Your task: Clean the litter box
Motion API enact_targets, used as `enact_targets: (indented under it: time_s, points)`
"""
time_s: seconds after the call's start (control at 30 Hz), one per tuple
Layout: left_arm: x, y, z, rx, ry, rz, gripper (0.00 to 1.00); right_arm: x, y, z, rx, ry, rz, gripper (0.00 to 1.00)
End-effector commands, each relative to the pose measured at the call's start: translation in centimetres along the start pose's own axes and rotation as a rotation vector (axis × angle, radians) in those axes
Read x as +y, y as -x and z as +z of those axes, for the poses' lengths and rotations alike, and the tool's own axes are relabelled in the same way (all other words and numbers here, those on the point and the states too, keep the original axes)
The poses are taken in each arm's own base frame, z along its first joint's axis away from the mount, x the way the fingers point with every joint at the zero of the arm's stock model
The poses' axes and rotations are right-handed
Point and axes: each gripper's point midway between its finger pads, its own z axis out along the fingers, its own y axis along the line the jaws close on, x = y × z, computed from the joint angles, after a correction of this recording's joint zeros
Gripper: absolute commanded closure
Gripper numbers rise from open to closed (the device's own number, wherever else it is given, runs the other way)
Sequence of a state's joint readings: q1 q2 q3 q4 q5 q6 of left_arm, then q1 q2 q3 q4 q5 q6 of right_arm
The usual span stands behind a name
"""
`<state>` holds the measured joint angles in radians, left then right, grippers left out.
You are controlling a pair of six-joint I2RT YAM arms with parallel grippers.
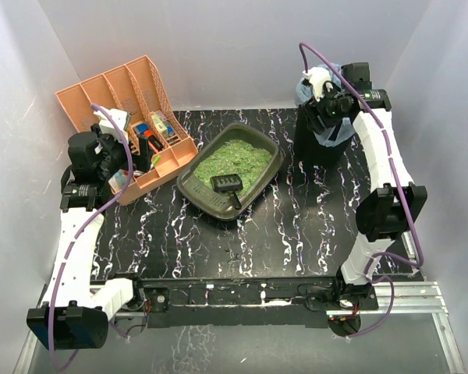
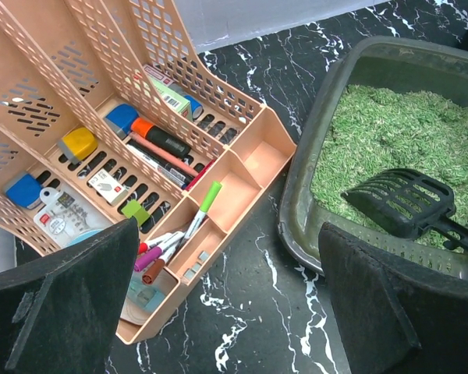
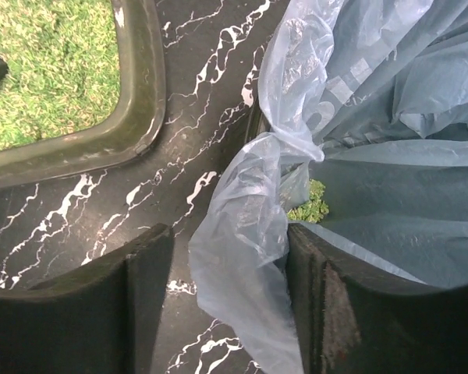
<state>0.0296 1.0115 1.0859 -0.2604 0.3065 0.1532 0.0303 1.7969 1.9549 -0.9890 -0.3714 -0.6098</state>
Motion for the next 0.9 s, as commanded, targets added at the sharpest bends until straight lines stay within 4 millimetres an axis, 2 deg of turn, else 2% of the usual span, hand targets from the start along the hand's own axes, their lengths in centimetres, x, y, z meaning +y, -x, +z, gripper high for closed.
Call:
enact_targets:
  time_s: [0.0,0.13,0.3,0.4,0.43,0.53,0.63,0.87]
  points:
    - [-0.7,0.8,0.0,-0.034,-0.033,0.01,0.03,-0.4,0.7,0.0,-0.001,0.01,-0.042,0.43]
    - [-0.7,0.7,0.0,-0.034,-0.037,0.012,0.03,-0.5,1.2,-0.7,-0.009,0.003,-0.063,0.57]
    - [-0.8,0.8,0.0,-0.034,-0.043,0.012,0.03,0.2,1.8,-2.9,-0.015,0.009,-0.089,0.74]
    - [-0.8,0.7,0.1,-0.029,-0.045,0.014,0.03,1.2,1.5,-4.1,-0.013,0.025,-0.086,0.79]
    - [-0.8,0.6,0.1,-0.027,-0.045,0.013,0.03,1.7,1.8,-5.2,-0.027,0.023,-0.092,0.8]
    - [-0.9,0.6,0.1,-0.025,-0.051,0.013,0.03,2.9,1.5,-6.6,-0.031,0.043,-0.089,0.84]
    - [-1.0,0.6,0.1,-0.025,-0.058,0.011,0.03,4.3,0.9,-7.7,-0.03,0.062,-0.084,0.85]
    - [-1.3,0.3,0.3,-0.013,-0.075,0.006,0.03,9.8,-0.9,-8.9,-0.02,0.101,-0.08,0.85]
